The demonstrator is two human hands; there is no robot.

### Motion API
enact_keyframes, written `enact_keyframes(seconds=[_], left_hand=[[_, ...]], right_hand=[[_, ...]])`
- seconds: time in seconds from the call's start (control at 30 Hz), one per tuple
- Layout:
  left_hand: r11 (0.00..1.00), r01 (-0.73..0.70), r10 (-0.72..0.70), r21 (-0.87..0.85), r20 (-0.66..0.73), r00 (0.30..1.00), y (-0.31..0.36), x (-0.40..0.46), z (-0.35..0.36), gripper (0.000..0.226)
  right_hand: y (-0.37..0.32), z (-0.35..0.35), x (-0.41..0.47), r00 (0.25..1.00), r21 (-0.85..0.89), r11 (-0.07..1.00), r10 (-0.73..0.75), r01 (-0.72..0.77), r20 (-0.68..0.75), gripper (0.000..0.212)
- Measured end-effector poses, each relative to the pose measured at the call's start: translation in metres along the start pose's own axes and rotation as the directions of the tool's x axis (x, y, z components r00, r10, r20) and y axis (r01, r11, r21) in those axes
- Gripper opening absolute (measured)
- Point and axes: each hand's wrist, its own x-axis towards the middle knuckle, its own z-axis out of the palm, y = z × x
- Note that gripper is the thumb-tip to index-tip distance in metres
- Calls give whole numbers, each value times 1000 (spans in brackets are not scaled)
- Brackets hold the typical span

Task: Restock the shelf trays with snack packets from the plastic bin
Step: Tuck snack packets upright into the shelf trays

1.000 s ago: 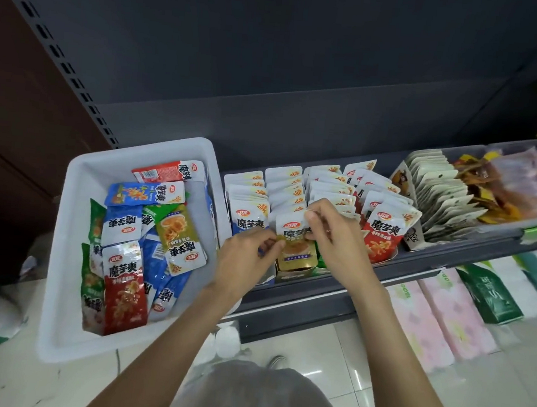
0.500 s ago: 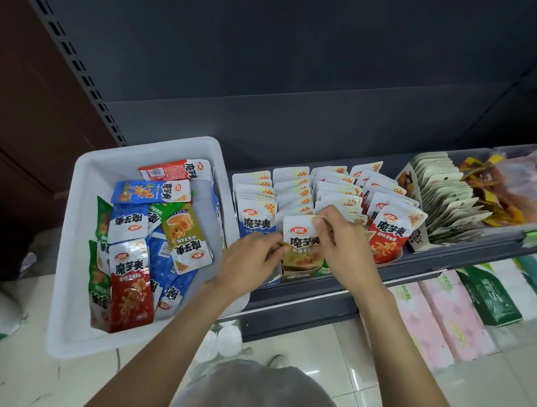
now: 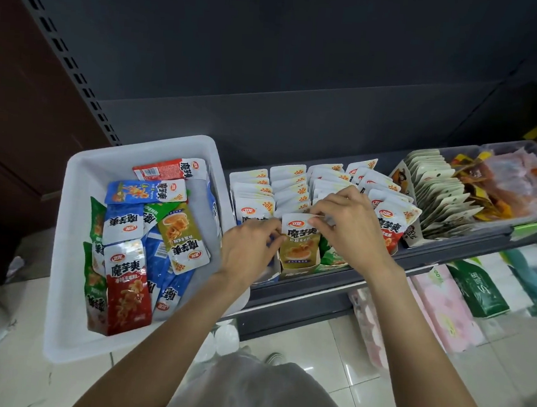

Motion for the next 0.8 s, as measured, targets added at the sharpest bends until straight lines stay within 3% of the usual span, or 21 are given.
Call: enact_keyframes(seconds=[0.2,0.33,0.4,0.57,0.67,0.73,0.8], left_hand=[[999,22,-29,48,155,988,-1,-8,6,22],[986,88,-82,-142,52,995,3,-9,-8,15],[968,95,-104,-232,-29,994,1,-8,-21,13],[930,102,-207,-354,-273,940,-31,-29,-62,22],[959,203,-251,-196,-266,931,-78,-54,-74,15],[965,258,-250,42,-136,959,-110,-66,-76,27],[934,317,-329,163,55,943,-131,-71,-76,47]], right_hand=[[-4,18,-2,998,-119,993,31,-25,54,13],[-7,22,-6,996,-130,987,93,-92,1,20],[-10,14,-8,991,-48,991,125,-127,-57,23],[-46,-3,-8,974,354,929,172,-111,-147,18],[-83,9,2,1000,475,880,13,-2,-20,17],[-113,29,13,981,498,866,-124,34,149,18],[-144,59,27,920,411,911,-191,37,343,24]])
